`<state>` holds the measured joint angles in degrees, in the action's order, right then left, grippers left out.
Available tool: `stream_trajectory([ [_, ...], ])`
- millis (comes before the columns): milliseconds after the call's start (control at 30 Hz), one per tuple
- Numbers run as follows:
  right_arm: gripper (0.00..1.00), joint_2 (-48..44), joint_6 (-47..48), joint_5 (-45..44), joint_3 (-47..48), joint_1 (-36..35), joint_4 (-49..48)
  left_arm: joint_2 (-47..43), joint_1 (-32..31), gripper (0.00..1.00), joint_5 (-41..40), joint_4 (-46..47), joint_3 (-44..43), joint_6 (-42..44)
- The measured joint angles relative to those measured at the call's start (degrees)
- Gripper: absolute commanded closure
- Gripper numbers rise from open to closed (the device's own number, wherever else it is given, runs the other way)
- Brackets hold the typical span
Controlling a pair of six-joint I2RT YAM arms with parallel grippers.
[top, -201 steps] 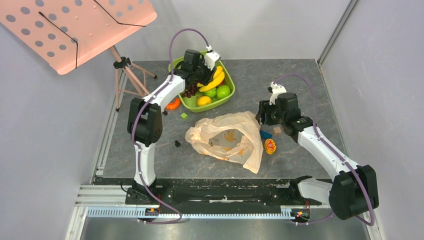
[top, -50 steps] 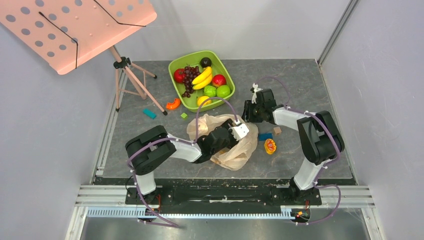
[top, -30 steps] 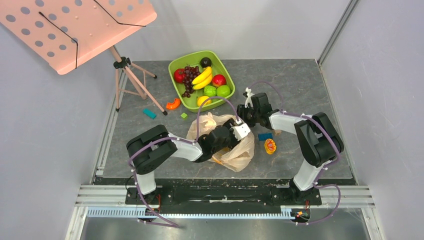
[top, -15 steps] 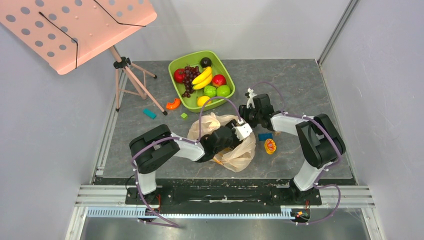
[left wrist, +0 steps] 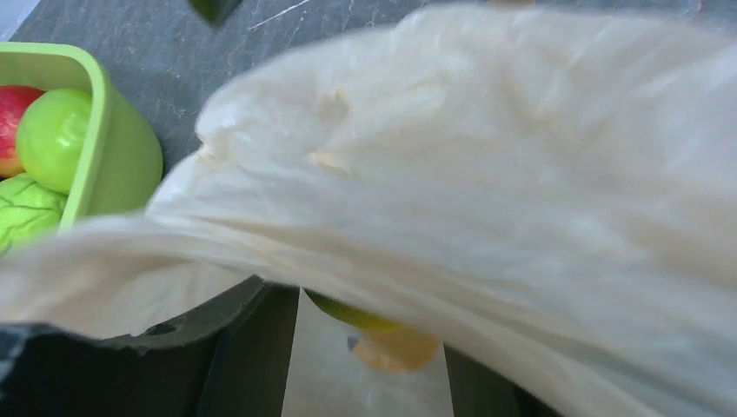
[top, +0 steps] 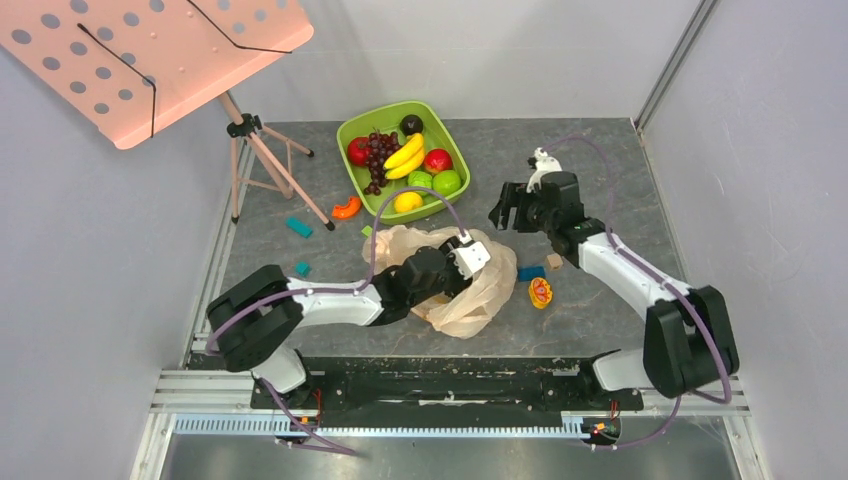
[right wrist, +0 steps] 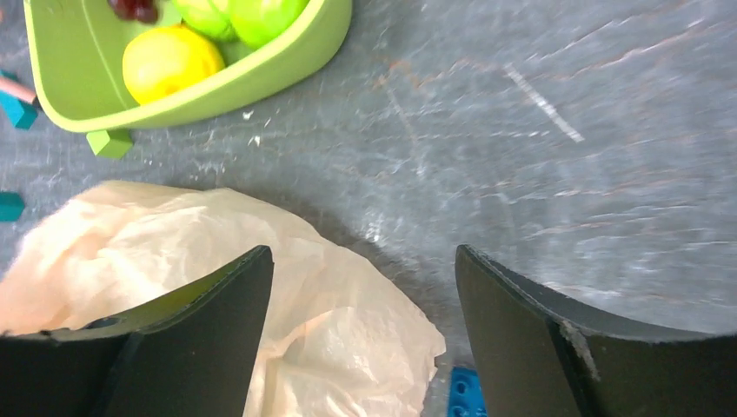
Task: Take the fake fruits out of the plastic bag
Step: Take out the fake fruit from the plastic bag.
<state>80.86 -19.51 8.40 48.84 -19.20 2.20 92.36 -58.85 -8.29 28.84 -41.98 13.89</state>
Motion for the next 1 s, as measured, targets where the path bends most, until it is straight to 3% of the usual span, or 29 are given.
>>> stream_trajectory([
  [167,0.09,-6.51,2.97,-3.45,0.0,1.88,3.41,-5.53,0.0,0.63,0.55,-2.05,2.21,-0.59],
  [400,0.09,-15.5,5.84,-4.83,-0.5,2.95,8.7,-11.21,0.0,0.62,0.68,-8.31,2.38,-0.57],
  [1000,0.07,-20.2,6.67,-5.44,-1.79,2.99,12.48,-20.92,0.0,0.6,0.37,-52.83,-12.85,-4.66],
])
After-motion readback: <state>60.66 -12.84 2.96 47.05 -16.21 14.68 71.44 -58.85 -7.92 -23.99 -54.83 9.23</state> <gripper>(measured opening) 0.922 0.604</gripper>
